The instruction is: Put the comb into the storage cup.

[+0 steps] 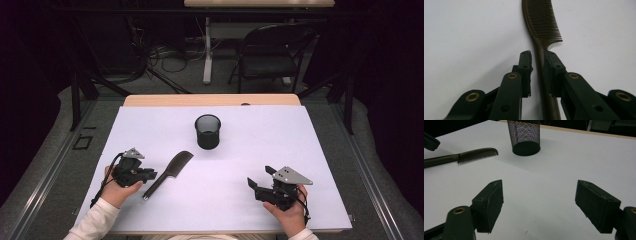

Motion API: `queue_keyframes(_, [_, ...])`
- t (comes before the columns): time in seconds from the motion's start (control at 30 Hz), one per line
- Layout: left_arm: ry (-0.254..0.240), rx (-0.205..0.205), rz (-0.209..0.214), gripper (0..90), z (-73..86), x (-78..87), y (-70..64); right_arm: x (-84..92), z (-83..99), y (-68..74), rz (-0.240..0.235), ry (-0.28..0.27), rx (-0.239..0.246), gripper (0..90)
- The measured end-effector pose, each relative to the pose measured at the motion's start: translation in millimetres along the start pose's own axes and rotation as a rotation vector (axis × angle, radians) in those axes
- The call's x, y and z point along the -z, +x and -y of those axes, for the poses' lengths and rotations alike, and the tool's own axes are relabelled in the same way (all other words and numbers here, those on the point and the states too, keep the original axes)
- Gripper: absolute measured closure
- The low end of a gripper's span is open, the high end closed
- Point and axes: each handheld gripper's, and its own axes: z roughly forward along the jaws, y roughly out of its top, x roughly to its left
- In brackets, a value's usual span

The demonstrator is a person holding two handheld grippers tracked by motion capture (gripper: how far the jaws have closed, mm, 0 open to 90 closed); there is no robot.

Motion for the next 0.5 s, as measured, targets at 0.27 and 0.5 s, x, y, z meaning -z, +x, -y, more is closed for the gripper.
queue_keyframes(0.27, [0.023, 0.016, -0.007, 58.1, -5.7, -1.9, -3.8, 0.3, 0.0, -0.2, 0.001, 0.006, -0.002, 22.4])
queue_keyframes(0.5, [0.033, 0.005, -0.034, 48.3, -9.4, -3.0, -7.0, -0.5, 0.2, -0.1, 0.000, 0.000, -0.001, 22.4])
